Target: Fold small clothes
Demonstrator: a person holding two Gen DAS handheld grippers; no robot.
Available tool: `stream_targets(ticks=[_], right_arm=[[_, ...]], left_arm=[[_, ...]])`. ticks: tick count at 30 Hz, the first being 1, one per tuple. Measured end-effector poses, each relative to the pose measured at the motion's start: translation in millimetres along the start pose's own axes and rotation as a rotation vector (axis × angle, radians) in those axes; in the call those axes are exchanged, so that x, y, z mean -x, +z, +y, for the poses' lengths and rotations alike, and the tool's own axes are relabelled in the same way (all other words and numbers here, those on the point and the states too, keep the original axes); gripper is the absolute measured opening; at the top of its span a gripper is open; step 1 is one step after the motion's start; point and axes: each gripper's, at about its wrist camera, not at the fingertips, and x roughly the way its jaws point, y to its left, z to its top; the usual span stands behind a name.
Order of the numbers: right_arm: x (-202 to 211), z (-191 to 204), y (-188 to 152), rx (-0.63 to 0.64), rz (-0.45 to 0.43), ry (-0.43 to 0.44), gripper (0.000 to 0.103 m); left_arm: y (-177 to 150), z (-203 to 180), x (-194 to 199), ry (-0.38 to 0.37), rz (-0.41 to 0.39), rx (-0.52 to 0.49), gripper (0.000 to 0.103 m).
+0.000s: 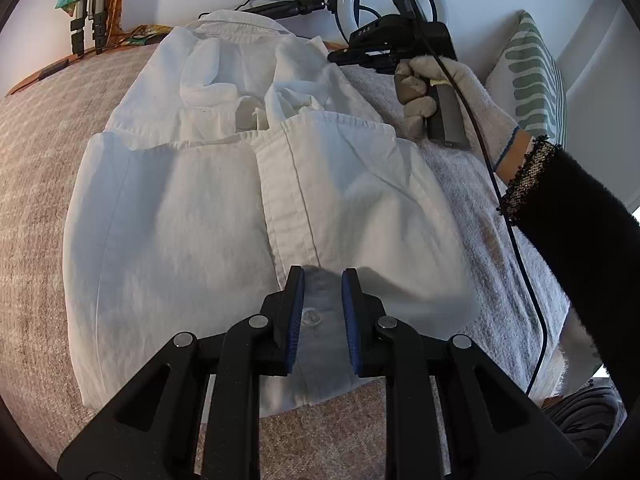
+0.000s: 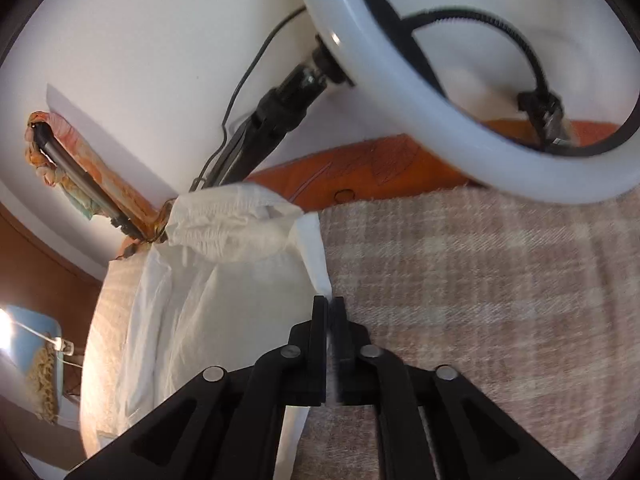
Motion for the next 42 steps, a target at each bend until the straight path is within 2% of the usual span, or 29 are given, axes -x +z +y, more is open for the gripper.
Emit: stream_targets(ticks=[1,2,3,5,6,9,11,13,14,16,18,21,22,27,29,31,34,36,38,40,42], right_arm=[[3.8,0.9,2.8,0.000,-0.004,0.013,0.033],[9.6,2.2,5.8,-0.002,-0.025,0.037,0.050],[14.9,4.2,8.5,0.004,-0.056,0.038,0.053],[19.6,8.9,14.6,0.017,-0.080,0.051,0.052],[16.0,10.8,18.2,0.021,-0.064,0.051,0.050],[-2.7,19.9,24.0,0.066,-0.013,0.001,0.027],[-10.5,25.3,24.2,0.108,0.005,-0.011,0.000],[-19.6,28.6,26.5,0.172,0.006,-0.123,0.000],[-29.1,21.5,29.7,0.159,0.028,-0.198,0.000],[-28.9,16.5,32.2,0.146,0.014,-0.195,0.000],[-20.0,19.8,32.0,0.167,-0.015,-0.231,0.005],[4.3,27.2,22.7,0.197,-0.051,-0.214,0.014],[11.6,28.4,18.8,0.199,-0.055,-0.203,0.014],[45.5,48.6,-26.7,0.218,-0.043,-0.016,0.021],[46.8,56.1,-43.5,0.243,-0.025,-0.018,0.028],[51.3,58.6,-57.3,0.278,-0.022,-0.040,0.033],[50.9,55.8,-59.9,0.284,-0.004,-0.043,0.036],[57.7,46.9,-53.5,0.247,-0.007,-0.033,0.039],[59.9,35.2,-46.0,0.196,-0.015,0.005,0.054],[61.4,26.7,-41.9,0.160,-0.025,0.038,0.059],[57.0,20.2,-35.9,0.123,-0.033,0.056,0.059]], left_arm=[[0.4,-0.1,0.1,0.001,-0.001,0.004,0.018],[-0.6,-0.7,0.1,0.002,-0.001,0.005,0.018],[-0.1,-0.9,-0.4,0.003,0.000,0.007,0.018],[-1.3,-0.8,-0.5,0.002,-0.001,0.013,0.018],[-1.2,-1.0,-0.7,0.004,-0.001,0.013,0.018],[-2.4,-1.2,-0.7,0.006,-0.005,0.002,0.018],[-2.6,-1.4,-0.9,0.007,-0.005,0.001,0.018],[-2.9,-1.8,-1.3,0.008,-0.006,0.000,0.018],[-3.0,-2.2,-1.5,0.009,-0.006,-0.003,0.018],[-3.0,-1.7,-1.9,0.009,-0.003,-0.008,0.018],[-2.8,-1.5,-1.1,0.007,-0.004,-0.002,0.018],[-3.4,-0.8,-0.3,0.004,-0.002,0.002,0.018],[-3.7,-0.9,0.5,0.004,-0.001,0.005,0.018],[-2.1,-2.2,8.8,-0.017,0.001,0.014,0.018],[4.3,0.4,21.3,-0.049,-0.003,0.017,0.018],[15.5,7.4,39.7,-0.044,-0.049,0.019,0.018],[43.9,32.9,69.2,0.001,-0.148,0.042,0.020],[66.5,59.8,75.0,0.023,-0.171,0.070,0.026],[93.6,93.7,69.9,0.033,-0.174,0.106,0.027],[122.2,128.4,55.6,0.056,-0.177,0.141,0.027],[143.1,157.0,37.1,0.037,-0.172,0.183,0.028]])
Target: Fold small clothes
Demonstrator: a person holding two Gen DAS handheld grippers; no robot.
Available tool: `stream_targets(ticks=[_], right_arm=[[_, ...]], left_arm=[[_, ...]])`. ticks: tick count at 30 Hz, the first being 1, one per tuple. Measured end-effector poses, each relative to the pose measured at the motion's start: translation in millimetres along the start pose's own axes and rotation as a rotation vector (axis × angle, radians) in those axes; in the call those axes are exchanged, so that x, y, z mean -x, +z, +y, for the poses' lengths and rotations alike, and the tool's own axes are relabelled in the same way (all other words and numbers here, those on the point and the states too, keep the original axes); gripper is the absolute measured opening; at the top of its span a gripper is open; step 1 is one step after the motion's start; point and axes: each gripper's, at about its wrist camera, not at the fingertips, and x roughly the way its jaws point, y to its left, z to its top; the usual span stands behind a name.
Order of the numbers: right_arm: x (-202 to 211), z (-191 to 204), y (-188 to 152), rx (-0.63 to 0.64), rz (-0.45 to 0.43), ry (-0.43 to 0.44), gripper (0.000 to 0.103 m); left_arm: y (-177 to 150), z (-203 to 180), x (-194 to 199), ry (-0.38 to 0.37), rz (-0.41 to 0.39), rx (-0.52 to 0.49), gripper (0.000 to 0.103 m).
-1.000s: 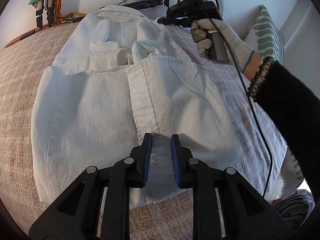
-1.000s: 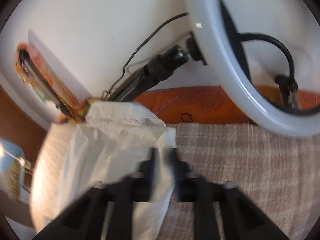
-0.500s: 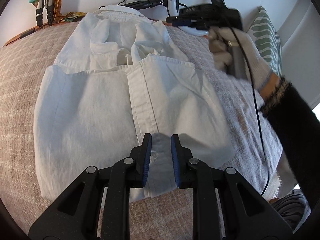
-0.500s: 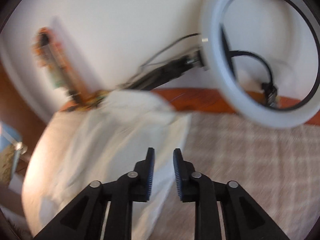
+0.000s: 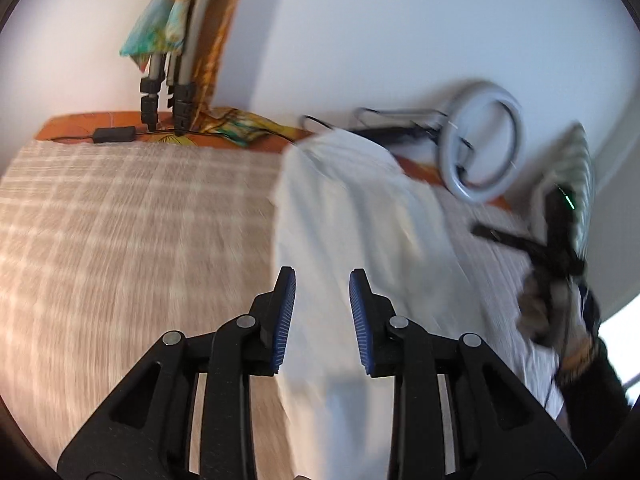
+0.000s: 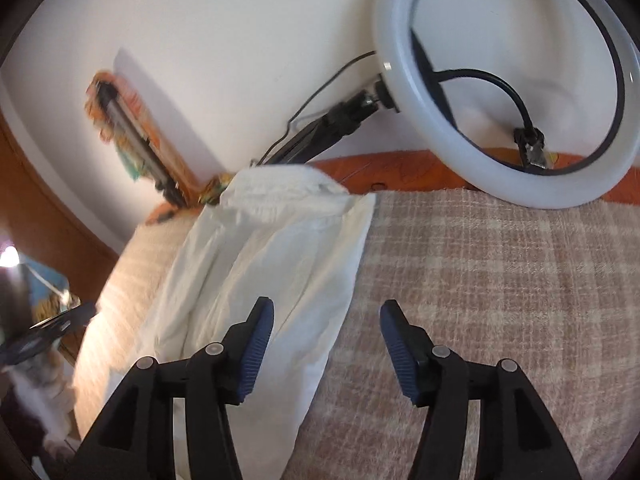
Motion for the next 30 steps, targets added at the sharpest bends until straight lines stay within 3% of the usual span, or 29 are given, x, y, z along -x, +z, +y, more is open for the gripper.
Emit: stream_targets(ticks=[2,8,15,16,18,19,22,26,30], right_arm=[[-5.1,-5.1,3.7,-0.021,-0.001,0.000,0.059],[-29.1,-15.7,19.2,-0.036,0.005,-0.014,0.059],[-59.3,-29.8,40.2,-0.091,0.007,0.013,0.057],[-63.3,-28.5,42.1,-0.086,0.010,0.019,0.052],[-72.2,-24.0,46.2,-0.073,0.025,0.032,0.038],[-76.0,-21.5,47.2,-0.068,0.034,0.038,0.029],[-80.7,-11.6,51.7,-0.052,0.038,0.045,0.005],[-69.4,-1.5,61.5,-0.010,-0.033,0.038,0.000],[-93.1,-4.2,59.8,0.017,0.047,-0.063,0.000]], left_arm=[[18.6,21.2,-27.3,-0.027,0.011,0.053,0.036],[54.3,39.5,-107.0,-0.063,0.096,0.091,0.039],[77.0,54.0,-136.2,-0.128,0.086,0.186,0.039],[78.3,54.8,-137.6,-0.146,0.078,0.190,0.038],[79.5,52.4,-143.8,-0.154,0.086,0.166,0.006],[79.4,48.8,-146.1,-0.146,0.096,0.146,0.001],[82.0,38.1,-143.4,-0.074,0.085,0.106,0.000],[85.9,45.0,-137.1,-0.040,0.048,0.118,0.000],[84.6,46.8,-149.8,-0.026,0.089,0.095,0.000]])
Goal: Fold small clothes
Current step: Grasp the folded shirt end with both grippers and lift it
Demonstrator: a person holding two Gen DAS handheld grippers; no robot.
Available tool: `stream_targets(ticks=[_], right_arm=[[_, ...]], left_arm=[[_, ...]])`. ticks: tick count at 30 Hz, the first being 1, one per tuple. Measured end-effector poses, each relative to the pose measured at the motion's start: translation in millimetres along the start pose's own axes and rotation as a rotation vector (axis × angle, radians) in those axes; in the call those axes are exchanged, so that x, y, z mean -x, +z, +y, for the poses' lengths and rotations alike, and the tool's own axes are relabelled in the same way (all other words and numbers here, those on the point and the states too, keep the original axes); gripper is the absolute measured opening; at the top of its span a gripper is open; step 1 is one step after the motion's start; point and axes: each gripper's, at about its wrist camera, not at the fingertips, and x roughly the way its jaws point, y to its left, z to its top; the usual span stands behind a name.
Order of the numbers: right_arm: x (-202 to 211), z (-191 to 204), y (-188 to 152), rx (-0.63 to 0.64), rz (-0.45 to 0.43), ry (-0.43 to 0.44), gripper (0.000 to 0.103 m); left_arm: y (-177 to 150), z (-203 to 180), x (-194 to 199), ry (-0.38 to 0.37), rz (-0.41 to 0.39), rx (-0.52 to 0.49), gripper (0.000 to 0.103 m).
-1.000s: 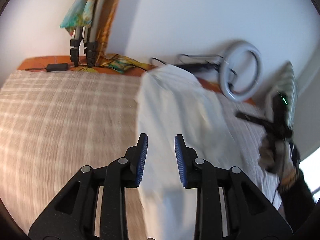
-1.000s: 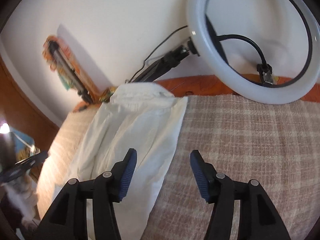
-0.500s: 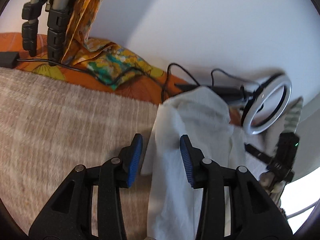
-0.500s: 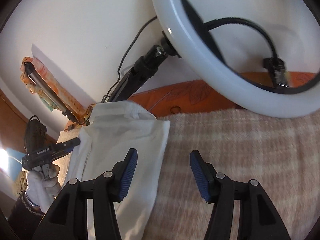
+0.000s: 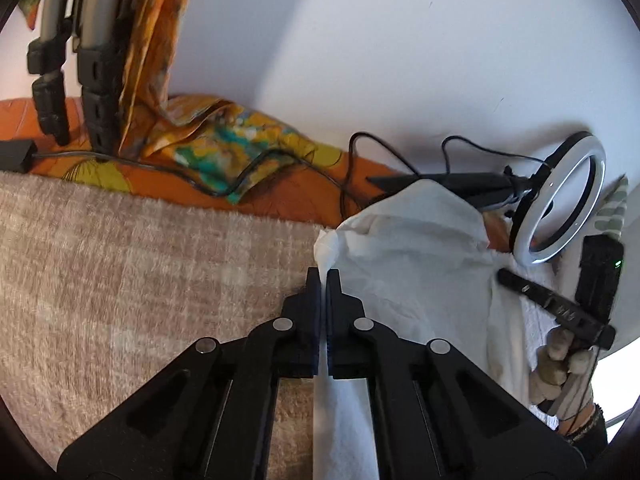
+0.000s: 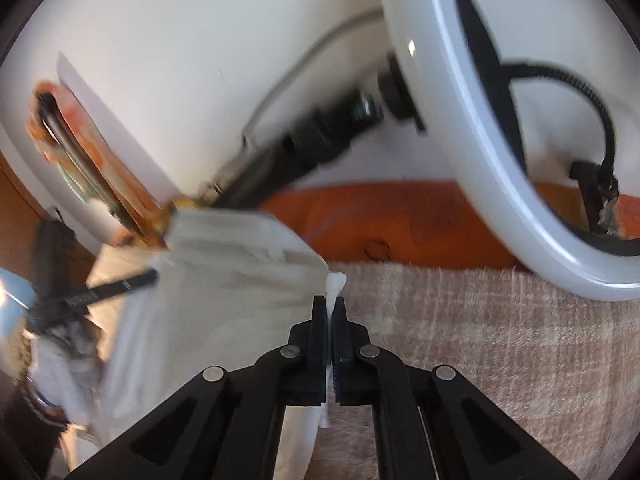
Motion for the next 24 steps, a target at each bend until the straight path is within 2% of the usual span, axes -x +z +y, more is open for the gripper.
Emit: stream_targets(ticks=[1,2,3,4,5,6,7,8,9,11,18,24], right_arm=[[-0.9,0.6,-0.1,0.002,0.004,0.005,0.006],[-0.2,0.2,1.4,-0.003,0.003,0.012,0.023],[1.4,-1.7,3.1,-0.018,0.001,0.026,0.041],[3.7,-4.3,3.6,-0.034,-0.009,0.037,0.070],[6.1,-6.6,4.1,-0.050,-0.028,0.046,0.071],[6.9,-7.7,4.4,-0.059,-0.042,0.057,0.066],[5.4,-8.9,4.5,-0.060,-0.036,0.067,0.045],[2.3,-9.2,3.7,-0.057,-0.018,0.082,0.023],[-3.1,-6.9,2.9,-0.047,0.007,0.079,0.019],[-3.7,-1.7,2.3,-0.023,0.007,0.054,0.001],[45.3,11.0,3.4,-0.037,-0.112,0.069,0.000],[101.7,43.9,-2.9,-0.005,-0.175,0.078,0.000]], left_arm=[[1.5,-0.4,0.9,-0.005,-0.002,-0.005,0.000],[2.6,-1.3,0.9,-0.006,-0.004,-0.001,0.004],[4.2,-1.5,0.9,-0.011,-0.006,0.006,0.009],[5.1,-0.4,2.1,-0.018,-0.012,0.014,0.025],[6.0,0.9,3.5,-0.027,-0.019,0.021,0.034],[7.6,1.0,2.9,-0.034,-0.023,0.030,0.034],[8.9,0.5,1.5,-0.048,-0.018,0.033,0.034],[9.9,-1.7,-1.2,-0.059,-0.007,0.030,0.019],[10.3,-4.5,-3.4,-0.056,0.003,0.013,0.003],[10.5,-9.8,-4.4,-0.027,-0.002,-0.017,0.000],[9.8,-18.3,44.2,-0.061,-0.096,-0.014,0.000],[-4.5,-44.5,98.5,-0.065,-0.142,-0.073,0.000]])
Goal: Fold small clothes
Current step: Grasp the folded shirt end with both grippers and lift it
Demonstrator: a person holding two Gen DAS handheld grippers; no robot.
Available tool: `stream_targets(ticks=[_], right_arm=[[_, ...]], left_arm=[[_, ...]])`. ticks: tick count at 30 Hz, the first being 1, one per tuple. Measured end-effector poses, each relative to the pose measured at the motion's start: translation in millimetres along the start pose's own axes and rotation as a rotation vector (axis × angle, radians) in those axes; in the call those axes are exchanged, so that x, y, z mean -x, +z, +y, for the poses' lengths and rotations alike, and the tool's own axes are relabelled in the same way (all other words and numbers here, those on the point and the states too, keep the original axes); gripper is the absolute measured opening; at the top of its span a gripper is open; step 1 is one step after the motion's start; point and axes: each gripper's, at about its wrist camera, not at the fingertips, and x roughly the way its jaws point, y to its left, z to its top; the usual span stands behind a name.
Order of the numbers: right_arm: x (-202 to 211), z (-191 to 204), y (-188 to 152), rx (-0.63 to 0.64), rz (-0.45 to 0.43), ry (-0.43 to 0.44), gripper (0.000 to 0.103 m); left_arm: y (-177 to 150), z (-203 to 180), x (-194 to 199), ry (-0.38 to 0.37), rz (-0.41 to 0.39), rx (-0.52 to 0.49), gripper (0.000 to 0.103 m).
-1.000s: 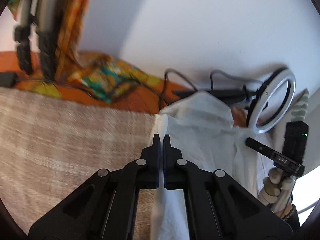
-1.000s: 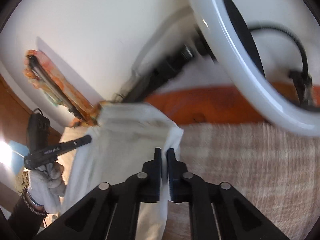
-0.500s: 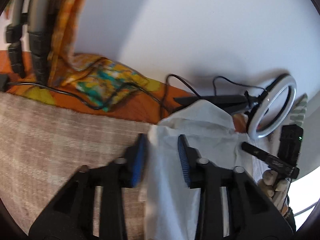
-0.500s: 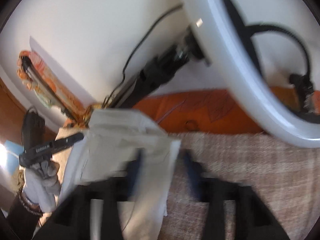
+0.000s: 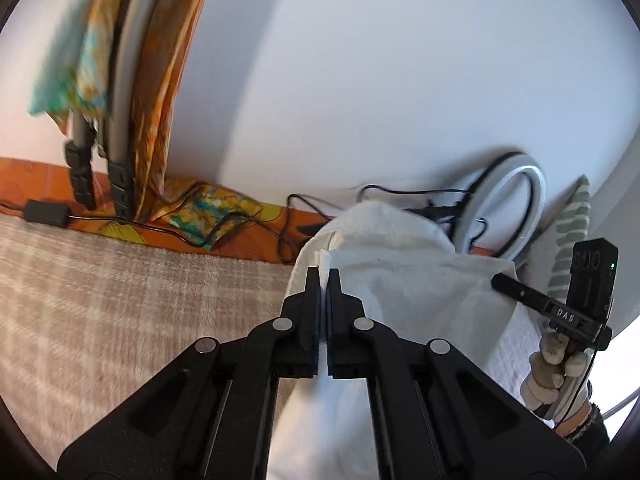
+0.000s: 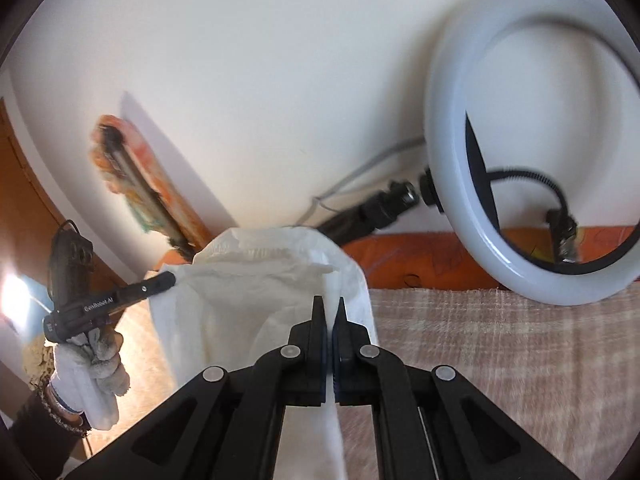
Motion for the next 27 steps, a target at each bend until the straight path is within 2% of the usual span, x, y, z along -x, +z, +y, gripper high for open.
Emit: stream_targets(ticks=[4,8,17,27], right_arm=[[36.8,27.3,-6.8,0.042,-0.021,-0.005,0.000],[74.5,47.5,-23.6,0.062,-0.029,-0.011,0.000],[138.9,83.9,-78.4,0.099,-0.027,-0.028,0.000],[162.0,108.4,-161.8,0.155,0.035,-0.081,0.000]], left_arm=[[-11.7,-15.2,43.9,-0.004,-0.033,-0.026,0.000],[-27.5,-31.6,71.6,0.001,-0.039,-0.041,0.000],[-70.3,-62.4,134.3,0.006,-0.052,-0.079,0.000],[-151.0,-57.4,169.9,0.049,0.003,-0.100,0.000]])
